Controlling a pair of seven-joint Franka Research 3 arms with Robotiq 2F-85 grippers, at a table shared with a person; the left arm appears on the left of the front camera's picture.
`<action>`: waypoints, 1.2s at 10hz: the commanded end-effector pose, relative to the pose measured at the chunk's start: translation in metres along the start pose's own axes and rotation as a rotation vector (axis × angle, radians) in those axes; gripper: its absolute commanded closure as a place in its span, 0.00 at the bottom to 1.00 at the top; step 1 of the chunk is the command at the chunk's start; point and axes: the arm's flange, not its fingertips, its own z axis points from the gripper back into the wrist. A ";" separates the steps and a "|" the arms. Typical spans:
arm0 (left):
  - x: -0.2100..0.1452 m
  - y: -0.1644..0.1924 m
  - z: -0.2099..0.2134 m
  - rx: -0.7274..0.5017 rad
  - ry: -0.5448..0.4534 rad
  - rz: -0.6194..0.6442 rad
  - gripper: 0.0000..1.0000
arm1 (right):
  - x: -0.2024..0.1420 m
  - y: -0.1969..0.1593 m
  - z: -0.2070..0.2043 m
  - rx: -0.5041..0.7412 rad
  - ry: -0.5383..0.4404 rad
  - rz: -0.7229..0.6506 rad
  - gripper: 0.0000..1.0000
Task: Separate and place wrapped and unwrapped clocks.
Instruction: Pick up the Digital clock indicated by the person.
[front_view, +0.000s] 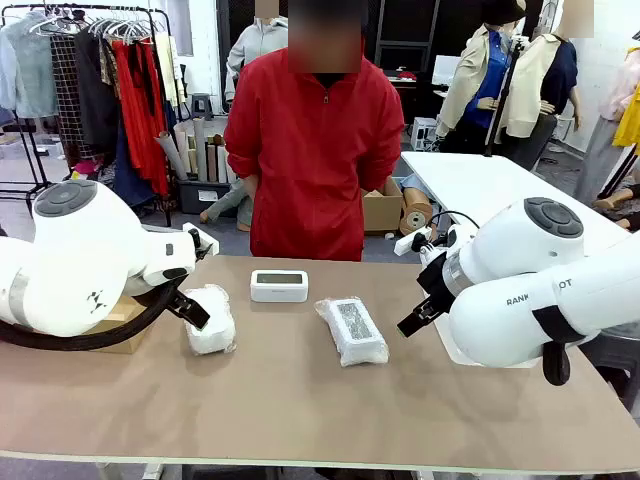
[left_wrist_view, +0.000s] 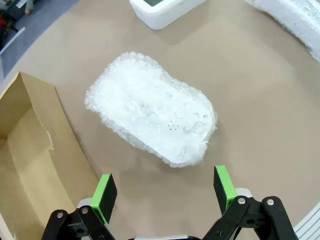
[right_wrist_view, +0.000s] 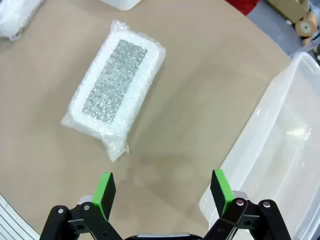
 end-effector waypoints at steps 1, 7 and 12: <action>0.000 0.000 0.000 0.000 0.000 0.000 0.00 | 0.000 0.000 0.000 0.000 0.000 0.000 0.00; 0.000 0.000 0.000 0.000 0.000 0.000 0.00 | 0.000 0.000 0.000 0.000 0.000 0.000 0.00; 0.000 0.000 0.000 0.000 0.000 0.000 0.00 | 0.000 0.000 0.000 0.000 0.000 0.000 0.00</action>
